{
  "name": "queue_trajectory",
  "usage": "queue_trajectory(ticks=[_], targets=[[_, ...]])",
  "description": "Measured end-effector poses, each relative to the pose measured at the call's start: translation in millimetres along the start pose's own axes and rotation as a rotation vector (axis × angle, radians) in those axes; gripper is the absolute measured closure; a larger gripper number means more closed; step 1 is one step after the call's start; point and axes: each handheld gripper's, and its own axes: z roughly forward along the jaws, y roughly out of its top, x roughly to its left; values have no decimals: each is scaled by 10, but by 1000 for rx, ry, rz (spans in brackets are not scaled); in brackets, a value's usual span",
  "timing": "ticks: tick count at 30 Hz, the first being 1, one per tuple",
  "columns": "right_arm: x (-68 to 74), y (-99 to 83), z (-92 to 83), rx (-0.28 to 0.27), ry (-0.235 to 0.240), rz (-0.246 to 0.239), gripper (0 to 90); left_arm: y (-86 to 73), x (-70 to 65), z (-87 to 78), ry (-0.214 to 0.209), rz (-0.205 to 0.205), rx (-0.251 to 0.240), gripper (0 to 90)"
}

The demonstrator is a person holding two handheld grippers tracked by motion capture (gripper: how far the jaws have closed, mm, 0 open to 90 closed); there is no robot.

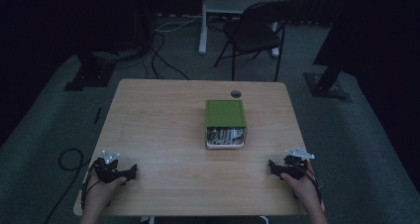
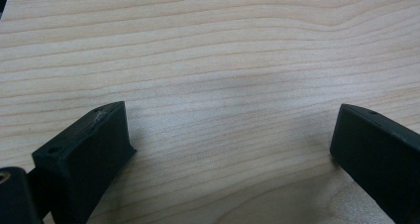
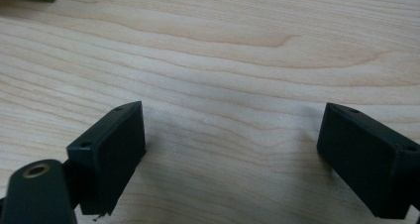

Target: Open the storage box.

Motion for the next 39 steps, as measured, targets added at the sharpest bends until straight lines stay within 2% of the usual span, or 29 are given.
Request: queue_trajectory(ticks=[7,10,13,14,15,16,17,22,31,34,39], targets=[[-1,1,0,0,1,-1,109,0,-6,-3,-6,9,-1,30],[-2,1,0,0,1,-1,109,-4,-39,-10,0,49,-14,30],[-2,1,0,1,1,-1,109,-4,-50,-14,2,63,-17,30],[-2,1,0,1,1,-1,109,-3,-63,-19,-3,97,-28,34],[-2,1,0,1,1,-1,109,-3,-63,-19,-3,97,-28,56],[-2,1,1,0,2,-1,109,1,-84,-31,-3,122,-40,57],[-2,1,1,0,2,-1,109,1,-84,-31,-3,122,-40,57],[-3,1,1,0,2,-2,109,40,-181,-57,-20,155,-42,57],[-3,1,1,0,2,-2,109,115,-313,-37,-17,197,-49,57],[-4,2,2,0,2,-2,109,157,-400,-37,-29,226,-56,57],[-4,2,1,1,2,-2,109,192,-483,-19,-53,237,-63,57]])
